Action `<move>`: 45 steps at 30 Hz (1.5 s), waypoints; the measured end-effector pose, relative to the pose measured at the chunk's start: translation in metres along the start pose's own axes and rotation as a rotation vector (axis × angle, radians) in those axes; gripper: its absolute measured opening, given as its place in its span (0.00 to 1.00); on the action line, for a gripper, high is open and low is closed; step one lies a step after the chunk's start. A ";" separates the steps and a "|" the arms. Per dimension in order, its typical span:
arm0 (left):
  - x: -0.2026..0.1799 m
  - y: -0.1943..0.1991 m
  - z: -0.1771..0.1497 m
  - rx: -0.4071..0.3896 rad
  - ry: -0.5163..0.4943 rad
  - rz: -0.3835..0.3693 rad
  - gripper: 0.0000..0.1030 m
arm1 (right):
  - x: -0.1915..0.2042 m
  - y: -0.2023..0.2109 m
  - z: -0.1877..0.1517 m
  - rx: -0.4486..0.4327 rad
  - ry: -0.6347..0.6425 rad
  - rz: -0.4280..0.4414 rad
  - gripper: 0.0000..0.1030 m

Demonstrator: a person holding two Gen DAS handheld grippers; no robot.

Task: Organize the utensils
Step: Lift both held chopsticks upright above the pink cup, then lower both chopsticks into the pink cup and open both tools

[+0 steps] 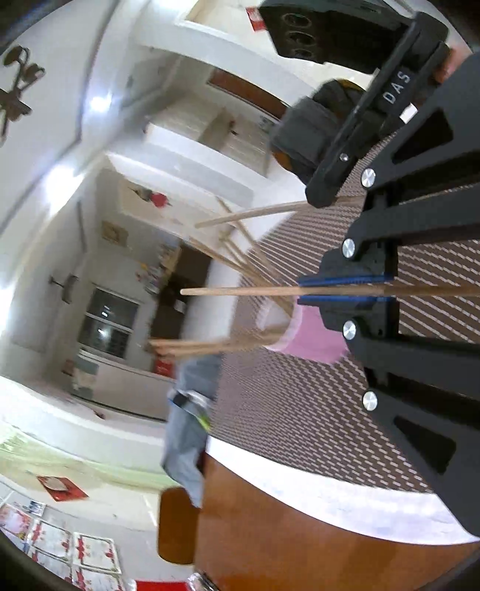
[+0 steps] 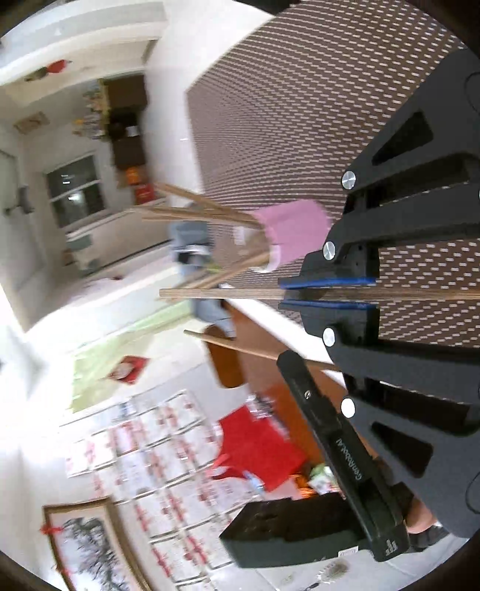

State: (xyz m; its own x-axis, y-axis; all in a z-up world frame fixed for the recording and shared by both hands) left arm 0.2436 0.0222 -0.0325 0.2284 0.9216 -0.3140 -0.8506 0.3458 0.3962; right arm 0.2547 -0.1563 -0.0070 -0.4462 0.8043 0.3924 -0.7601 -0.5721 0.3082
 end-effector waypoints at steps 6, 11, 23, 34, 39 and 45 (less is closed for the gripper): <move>-0.011 -0.008 0.029 -0.150 -0.013 -0.042 0.05 | -0.004 -0.004 0.028 -0.181 0.018 0.030 0.06; -0.012 -0.023 0.046 -0.271 -0.014 -0.059 0.05 | -0.010 -0.019 0.041 -0.308 0.050 0.016 0.06; 0.011 -0.084 0.058 -0.492 0.012 -0.028 0.05 | -0.033 -0.074 0.053 -0.472 0.099 -0.059 0.06; 0.018 -0.116 0.056 -0.538 -0.003 0.030 0.05 | -0.039 -0.091 0.061 -0.526 0.108 -0.070 0.07; 0.017 -0.120 0.051 -0.524 -0.015 0.042 0.05 | -0.041 -0.097 0.058 -0.527 0.128 -0.079 0.07; 0.019 -0.123 0.043 -0.501 -0.010 0.062 0.05 | -0.041 -0.101 0.055 -0.509 0.144 -0.090 0.07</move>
State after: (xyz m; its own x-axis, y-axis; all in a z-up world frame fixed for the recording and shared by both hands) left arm 0.3726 0.0047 -0.0504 0.1725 0.9402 -0.2937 -0.9850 0.1653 -0.0495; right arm 0.3760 -0.1406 -0.0070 -0.4022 0.8808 0.2500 -0.9152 -0.3785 -0.1387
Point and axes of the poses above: each gripper's, at about its wrist camera, not at the fingertips, and y roughly against the way its jaws point, x to its left, z to its top, the point moved 1 cm from there along -y, roughly the way its jaws point, and after that the axes turned 2 degrees about z, right-handed, at the moved point
